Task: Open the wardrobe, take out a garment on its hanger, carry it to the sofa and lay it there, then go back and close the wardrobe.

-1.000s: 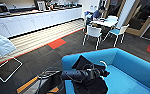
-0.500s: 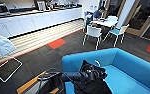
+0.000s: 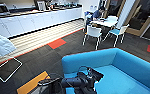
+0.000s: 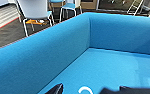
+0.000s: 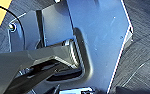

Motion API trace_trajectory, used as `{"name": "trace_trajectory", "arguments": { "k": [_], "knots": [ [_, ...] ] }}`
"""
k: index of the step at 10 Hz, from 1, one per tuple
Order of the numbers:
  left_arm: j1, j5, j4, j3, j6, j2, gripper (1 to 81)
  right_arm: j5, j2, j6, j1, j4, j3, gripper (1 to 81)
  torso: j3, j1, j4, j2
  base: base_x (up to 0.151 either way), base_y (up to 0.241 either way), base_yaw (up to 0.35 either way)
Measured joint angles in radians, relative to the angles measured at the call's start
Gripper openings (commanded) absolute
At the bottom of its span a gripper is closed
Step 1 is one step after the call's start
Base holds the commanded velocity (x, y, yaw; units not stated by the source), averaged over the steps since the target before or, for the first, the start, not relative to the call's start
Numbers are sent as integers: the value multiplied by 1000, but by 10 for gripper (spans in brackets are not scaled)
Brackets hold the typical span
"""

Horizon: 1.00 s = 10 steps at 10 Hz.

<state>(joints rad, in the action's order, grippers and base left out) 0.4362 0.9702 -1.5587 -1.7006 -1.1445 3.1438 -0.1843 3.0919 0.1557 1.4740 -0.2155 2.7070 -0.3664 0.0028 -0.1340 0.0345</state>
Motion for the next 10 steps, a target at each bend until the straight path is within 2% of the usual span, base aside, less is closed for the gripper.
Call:
{"name": "trace_trajectory", "arguments": {
  "k": [1,5,6,7,9,10],
  "knots": [
    [17,8,-35,-2,0,0,811,0,0,0,0,0,0,811,0,0,0,0,0,0,0],
    [50,-1,-42,-26,-32,1,811,-1,0,0,0,0,0,811,0,0,0,0,0,0,0],
    [57,-33,-36,-25,-46,1,811,0,0,0,0,0,0,811,0,0,0,0,0,0,0],
    [64,-94,-1,-23,-65,1,811,-1,0,0,0,0,0,811,0,0,0,0,0,0,0],
    [75,-231,96,-21,-88,-5,811,-2,0,0,0,0,0,811,0,0,0,0,0,0,0],
    [81,-315,152,-12,-91,-40,811,-2,0,0,0,0,0,811,0,0,0,0,0,0,0]
  ]
}}
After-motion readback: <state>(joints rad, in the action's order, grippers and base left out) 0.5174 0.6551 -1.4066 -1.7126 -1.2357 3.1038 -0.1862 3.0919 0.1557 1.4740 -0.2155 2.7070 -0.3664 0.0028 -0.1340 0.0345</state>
